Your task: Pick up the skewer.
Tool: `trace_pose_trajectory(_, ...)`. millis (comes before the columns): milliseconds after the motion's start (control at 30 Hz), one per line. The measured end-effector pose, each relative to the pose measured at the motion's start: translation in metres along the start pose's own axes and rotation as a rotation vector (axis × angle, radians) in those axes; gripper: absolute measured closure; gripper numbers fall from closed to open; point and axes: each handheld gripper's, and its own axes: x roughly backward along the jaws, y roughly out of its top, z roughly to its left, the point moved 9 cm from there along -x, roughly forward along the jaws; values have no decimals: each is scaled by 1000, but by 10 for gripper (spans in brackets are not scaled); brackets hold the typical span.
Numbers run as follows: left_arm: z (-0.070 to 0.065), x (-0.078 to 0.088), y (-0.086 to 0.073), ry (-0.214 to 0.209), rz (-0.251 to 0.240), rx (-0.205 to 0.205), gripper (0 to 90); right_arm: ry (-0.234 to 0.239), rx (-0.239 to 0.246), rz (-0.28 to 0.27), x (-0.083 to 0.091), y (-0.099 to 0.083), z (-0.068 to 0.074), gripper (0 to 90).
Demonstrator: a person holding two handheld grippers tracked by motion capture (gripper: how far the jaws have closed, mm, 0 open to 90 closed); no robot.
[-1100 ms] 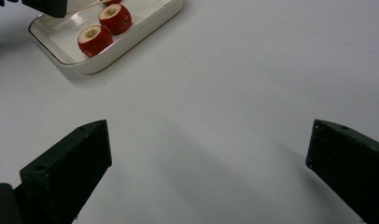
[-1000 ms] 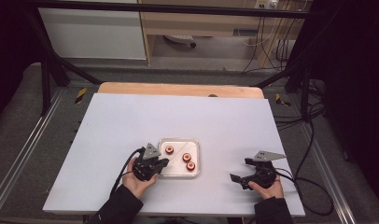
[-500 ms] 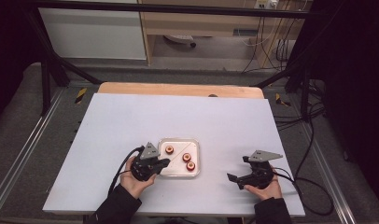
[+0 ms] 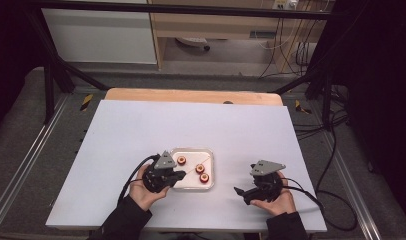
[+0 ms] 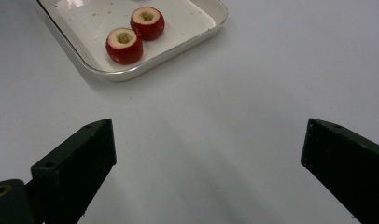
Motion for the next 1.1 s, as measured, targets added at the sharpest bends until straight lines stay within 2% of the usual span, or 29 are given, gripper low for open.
trace_pose_trajectory(133,-4,0,4,-3,19,-31,885,-15,59,0,0,9,5,52)
trace_pose_trajectory(167,-5,-1,6,-5,22,-38,885,-24,83,-2,0,11,7,58)
trace_pose_trajectory(200,-6,-1,7,-7,30,-48,885,-38,131,10,0,15,10,64)
trace_pose_trajectory(233,-8,-2,8,-9,39,-56,885,-38,131,10,0,15,10,64)
trace_pose_trajectory(267,-9,-3,10,-13,46,-63,885,-58,184,19,-1,18,13,86)
trace_pose_trajectory(300,-11,-4,11,-16,51,-70,885,-62,215,23,-1,20,14,91)
trace_pose_trajectory(333,-13,-5,13,-18,59,-78,885,-62,215,23,-1,20,14,91)
trace_pose_trajectory(367,-15,-6,14,-21,62,-89,885,-72,259,31,-1,23,16,118)
trace_pose_trajectory(467,-21,-9,20,-33,75,-110,885,-67,295,33,-2,26,20,147)
trace_pose_trajectory(500,-23,-10,21,-36,77,-115,885,-73,328,35,-3,28,22,174)
trace_pose_trajectory(633,-34,-15,28,-52,93,-150,885,-69,399,27,-4,33,25,239)
trace_pose_trajectory(733,-40,-19,32,-65,108,-173,885,-67,429,24,-4,34,27,277)
trace_pose_trajectory(767,-42,-21,33,-67,111,-180,885,-69,477,21,-5,35,28,332)
trace_pose_trajectory(800,-44,-22,34,-68,117,-187,885,-69,477,21,-5,35,28,332)
trace_pose_trajectory(833,-46,-23,35,-69,119,-194,885,-65,499,22,-5,35,29,360)
trace_pose_trajectory(900,-50,-25,38,-76,122,-202,885,-46,567,21,-7,35,33,420)
trace_pose_trajectory(933,-52,-27,40,-79,122,-208,885,-46,567,21,-7,35,33,420)
trace_pose_trajectory(967,-53,-28,41,-82,126,-212,885,-39,603,21,-9,34,35,444)
trace_pose_trajectory(1000,-55,-29,42,-86,130,-217,885,-39,603,21,-9,34,35,444)
trace_pose_trajectory(1033,-57,-30,42,-91,133,-218,885,-44,641,31,-10,33,35,479)
trace_pose_trajectory(1100,-60,-33,43,-94,142,-229,885,-53,687,43,-11,31,34,515)
